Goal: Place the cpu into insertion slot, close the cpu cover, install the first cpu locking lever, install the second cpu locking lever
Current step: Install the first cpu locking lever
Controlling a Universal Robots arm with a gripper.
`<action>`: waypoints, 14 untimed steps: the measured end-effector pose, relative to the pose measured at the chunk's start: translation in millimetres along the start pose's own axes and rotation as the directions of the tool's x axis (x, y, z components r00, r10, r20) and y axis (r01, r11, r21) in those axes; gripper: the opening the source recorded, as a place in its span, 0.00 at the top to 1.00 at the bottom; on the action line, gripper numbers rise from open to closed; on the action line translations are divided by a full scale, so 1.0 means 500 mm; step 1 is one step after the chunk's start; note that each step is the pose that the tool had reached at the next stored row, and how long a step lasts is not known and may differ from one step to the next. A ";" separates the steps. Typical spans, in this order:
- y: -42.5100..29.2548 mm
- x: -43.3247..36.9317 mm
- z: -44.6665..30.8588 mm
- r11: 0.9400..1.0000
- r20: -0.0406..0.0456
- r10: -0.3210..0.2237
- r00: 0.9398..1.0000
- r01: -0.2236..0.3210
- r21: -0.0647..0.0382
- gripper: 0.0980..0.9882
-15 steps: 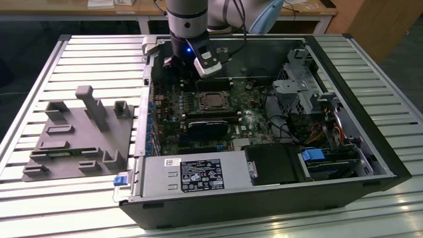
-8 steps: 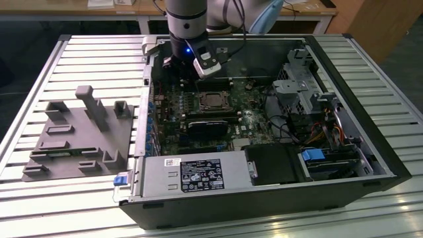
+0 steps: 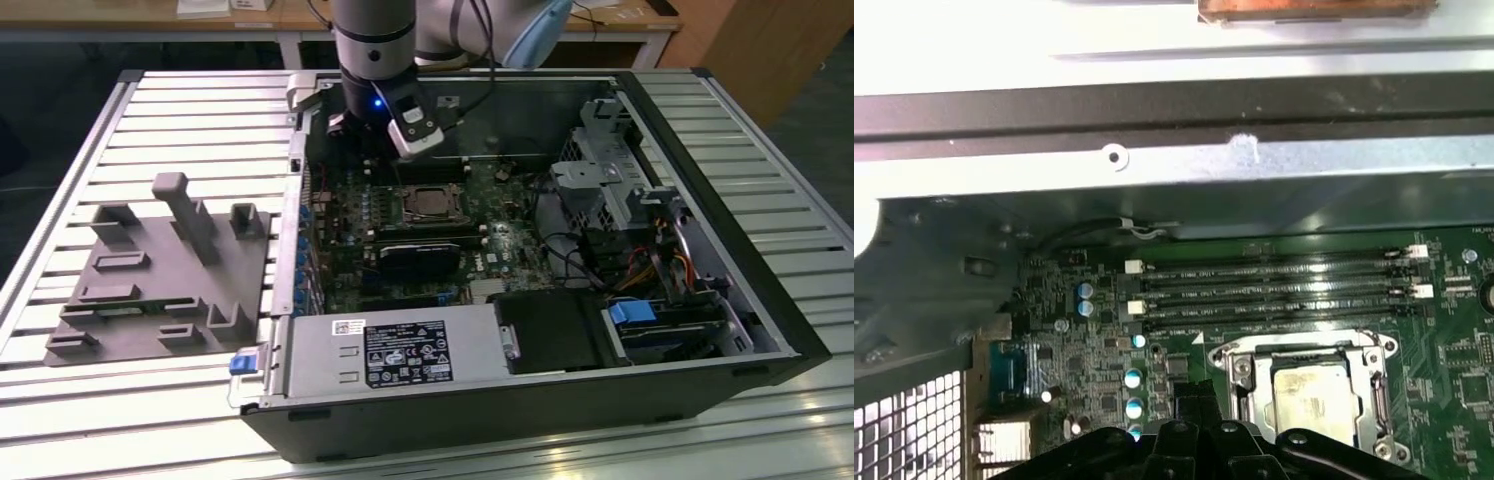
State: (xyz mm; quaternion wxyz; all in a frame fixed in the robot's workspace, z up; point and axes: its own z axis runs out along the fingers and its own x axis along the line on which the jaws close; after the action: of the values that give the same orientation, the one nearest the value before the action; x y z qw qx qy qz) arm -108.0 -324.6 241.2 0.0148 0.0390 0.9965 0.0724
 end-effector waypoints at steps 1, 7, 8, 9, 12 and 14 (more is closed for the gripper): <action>0.000 0.001 0.000 1.000 0.000 0.000 1.000 0.000 -0.006 1.00; -0.001 0.010 0.001 0.999 -0.002 0.001 1.000 -0.001 -0.051 1.00; -0.001 0.011 0.001 0.998 -0.002 0.002 1.000 -0.002 -0.061 1.00; -0.001 0.012 0.002 0.997 -0.003 0.002 1.000 -0.002 -0.072 1.00; -0.001 0.013 0.002 0.994 -0.005 0.003 1.000 -0.003 -0.105 1.00; -0.002 0.014 0.003 0.992 -0.006 0.004 1.000 -0.004 -0.127 1.00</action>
State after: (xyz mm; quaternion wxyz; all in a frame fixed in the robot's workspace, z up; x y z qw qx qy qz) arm -114.8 -324.6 239.7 0.0140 0.0397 0.9898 0.1359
